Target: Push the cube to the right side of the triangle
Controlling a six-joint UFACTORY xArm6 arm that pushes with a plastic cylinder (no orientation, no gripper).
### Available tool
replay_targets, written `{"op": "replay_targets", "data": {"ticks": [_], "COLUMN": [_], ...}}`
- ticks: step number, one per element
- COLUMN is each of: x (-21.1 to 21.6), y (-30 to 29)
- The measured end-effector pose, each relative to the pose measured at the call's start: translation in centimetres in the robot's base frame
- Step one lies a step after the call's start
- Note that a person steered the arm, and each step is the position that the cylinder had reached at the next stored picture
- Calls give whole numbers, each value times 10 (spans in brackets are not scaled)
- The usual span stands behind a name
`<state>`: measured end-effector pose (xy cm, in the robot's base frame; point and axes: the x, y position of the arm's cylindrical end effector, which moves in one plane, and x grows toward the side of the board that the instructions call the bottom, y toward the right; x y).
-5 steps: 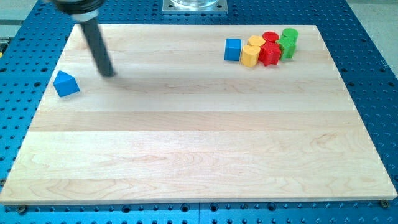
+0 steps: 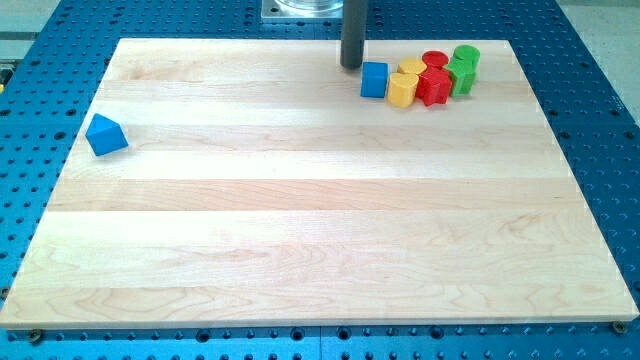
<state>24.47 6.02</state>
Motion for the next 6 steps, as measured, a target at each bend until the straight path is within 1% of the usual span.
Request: {"op": "replay_targets", "data": {"ticks": [2, 3, 4, 5, 6], "x": [43, 24, 60, 81, 81], "y": [3, 36, 52, 22, -69]}}
